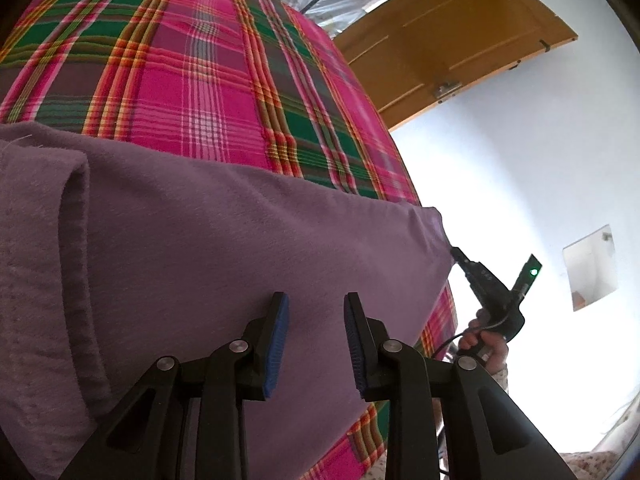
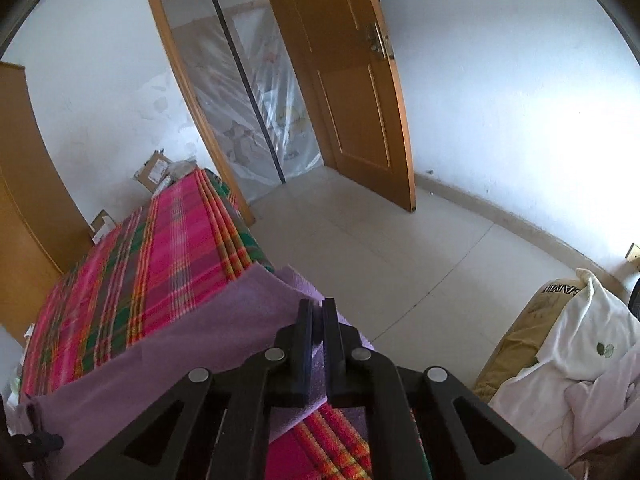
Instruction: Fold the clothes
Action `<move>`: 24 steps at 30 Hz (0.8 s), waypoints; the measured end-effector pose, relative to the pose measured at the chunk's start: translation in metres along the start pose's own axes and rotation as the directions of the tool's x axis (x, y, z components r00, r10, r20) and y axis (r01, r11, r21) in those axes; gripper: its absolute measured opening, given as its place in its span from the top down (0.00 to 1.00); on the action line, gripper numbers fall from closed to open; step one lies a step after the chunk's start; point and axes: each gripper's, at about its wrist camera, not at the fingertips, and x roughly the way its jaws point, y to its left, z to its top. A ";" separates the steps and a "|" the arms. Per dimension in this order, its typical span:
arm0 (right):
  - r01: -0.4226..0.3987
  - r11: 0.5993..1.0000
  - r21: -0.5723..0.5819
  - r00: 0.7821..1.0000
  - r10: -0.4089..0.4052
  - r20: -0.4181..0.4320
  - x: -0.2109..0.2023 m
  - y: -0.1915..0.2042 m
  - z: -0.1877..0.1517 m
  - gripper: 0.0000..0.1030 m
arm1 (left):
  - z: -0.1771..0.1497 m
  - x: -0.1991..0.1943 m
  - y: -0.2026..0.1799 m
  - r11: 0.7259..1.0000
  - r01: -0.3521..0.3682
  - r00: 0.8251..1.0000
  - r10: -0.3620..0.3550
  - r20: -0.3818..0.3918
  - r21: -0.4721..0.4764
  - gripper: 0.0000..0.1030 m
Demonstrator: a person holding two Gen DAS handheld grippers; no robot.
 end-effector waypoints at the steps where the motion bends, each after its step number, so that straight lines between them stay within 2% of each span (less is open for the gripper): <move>1: 0.004 1.000 0.000 1.000 -0.004 0.001 -0.003 0.000 0.001 0.96 | 0.000 0.001 -0.002 1.000 0.001 1.000 -0.001 -0.002 0.002 0.71; 7: 0.013 0.999 0.046 0.997 -0.009 -0.077 0.016 -0.012 -0.009 0.96 | -0.001 0.005 -0.012 1.000 0.015 1.000 -0.014 -0.019 0.018 0.71; 12: 0.014 0.998 0.056 0.996 -0.010 -0.085 0.018 -0.018 -0.011 0.92 | -0.003 0.010 -0.017 0.999 0.019 0.999 -0.018 -0.033 0.026 0.71; 15: -0.023 0.997 0.073 0.997 0.028 -0.072 0.016 -0.021 -0.006 0.87 | -0.004 0.011 -0.018 0.999 0.021 0.999 -0.020 -0.038 0.024 0.71; 16: -0.041 0.996 0.076 0.997 0.046 -0.065 0.017 -0.022 -0.004 0.79 | -0.004 0.011 -0.018 0.999 0.023 0.999 -0.022 -0.039 0.022 0.71; 17: -0.059 0.995 0.078 0.996 0.064 -0.057 0.017 -0.023 -0.003 0.66 | -0.004 0.011 -0.018 0.999 0.024 0.999 -0.023 -0.040 0.020 0.71; 18: -0.078 0.994 0.080 0.995 0.082 -0.050 0.018 -0.023 -0.001 0.60 | -0.003 0.012 -0.017 1.000 0.025 0.999 -0.024 -0.042 0.019 0.71; 19: -0.095 0.992 0.083 0.994 0.099 -0.045 0.020 -0.024 0.001 0.56 | -0.003 0.013 -0.018 1.000 0.023 0.999 -0.023 -0.044 0.020 0.71; 24: -0.101 0.981 0.168 0.987 0.120 -0.105 0.036 -0.036 -0.004 0.55 | -0.002 0.015 -0.020 0.999 0.023 0.998 -0.022 -0.051 0.023 0.71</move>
